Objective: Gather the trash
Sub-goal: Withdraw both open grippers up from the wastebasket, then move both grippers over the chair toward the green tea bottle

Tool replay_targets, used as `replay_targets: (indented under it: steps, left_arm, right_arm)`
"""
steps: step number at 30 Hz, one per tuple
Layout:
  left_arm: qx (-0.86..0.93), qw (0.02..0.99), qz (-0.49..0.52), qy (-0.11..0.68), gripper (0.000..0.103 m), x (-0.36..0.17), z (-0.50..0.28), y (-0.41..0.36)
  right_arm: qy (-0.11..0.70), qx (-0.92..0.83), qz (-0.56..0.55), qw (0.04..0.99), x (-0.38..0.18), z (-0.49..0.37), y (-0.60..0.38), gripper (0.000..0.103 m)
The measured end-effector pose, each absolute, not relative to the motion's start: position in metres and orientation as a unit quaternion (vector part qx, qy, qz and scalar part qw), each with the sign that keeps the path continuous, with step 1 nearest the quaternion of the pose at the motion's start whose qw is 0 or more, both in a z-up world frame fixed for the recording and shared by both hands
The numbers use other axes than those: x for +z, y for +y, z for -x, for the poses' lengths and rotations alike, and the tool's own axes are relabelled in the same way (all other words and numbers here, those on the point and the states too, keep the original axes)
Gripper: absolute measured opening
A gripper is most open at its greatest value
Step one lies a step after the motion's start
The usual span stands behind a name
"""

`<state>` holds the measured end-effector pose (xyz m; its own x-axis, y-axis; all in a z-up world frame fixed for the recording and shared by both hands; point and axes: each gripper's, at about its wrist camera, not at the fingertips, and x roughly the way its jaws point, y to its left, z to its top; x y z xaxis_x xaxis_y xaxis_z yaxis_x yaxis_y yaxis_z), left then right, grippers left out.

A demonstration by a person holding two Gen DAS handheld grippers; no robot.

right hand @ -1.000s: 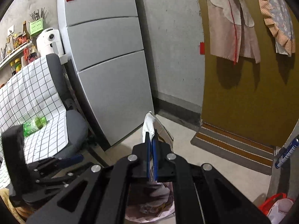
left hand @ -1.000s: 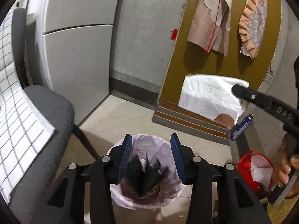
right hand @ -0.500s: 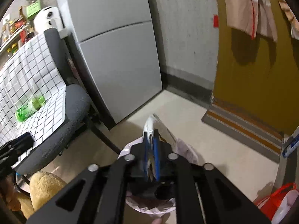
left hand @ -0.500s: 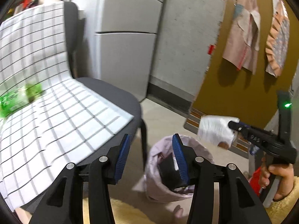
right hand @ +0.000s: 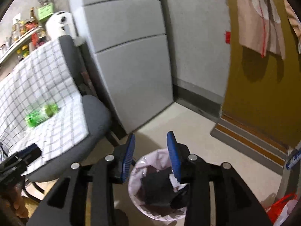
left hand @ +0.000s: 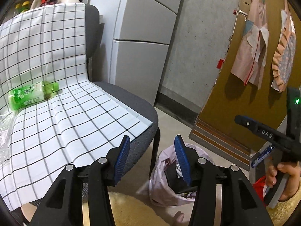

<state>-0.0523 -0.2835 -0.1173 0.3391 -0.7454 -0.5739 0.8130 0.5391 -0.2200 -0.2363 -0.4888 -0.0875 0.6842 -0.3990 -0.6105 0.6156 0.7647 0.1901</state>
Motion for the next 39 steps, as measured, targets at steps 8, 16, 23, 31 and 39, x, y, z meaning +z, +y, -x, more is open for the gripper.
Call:
replay_targets:
  steps: [8, 16, 23, 31, 39]
  left_arm:
    - [-0.414, 0.850, -0.033, 0.325, 0.053, -0.113, 0.026, -0.225]
    - [-0.308, 0.893, -0.006, 0.327, 0.053, -0.109, -0.022, -0.140]
    - [-0.216, 0.918, -0.006, 0.333, 0.053, -0.111, -0.082, -0.091]
    - [-0.154, 0.925, -0.013, 0.346, 0.054, -0.120, -0.154, -0.062]
    - [-0.122, 0.925, 0.000, 0.360, 0.054, -0.134, -0.196, -0.042]
  right_arm:
    - [0.286, -0.180, -0.153, 0.929, -0.068, 0.164, -0.436, 0.035]
    - [0.305, -0.066, -0.130, 0.941, -0.062, 0.056, -0.383, 0.035]
    - [0.338, -0.001, -0.078, 0.938, -0.068, -0.042, -0.346, 0.035]
    - [0.364, 0.055, -0.065, 0.928, -0.096, -0.144, -0.330, 0.048]
    - [0.374, 0.133, -0.081, 0.914, -0.118, -0.241, -0.333, 0.071]
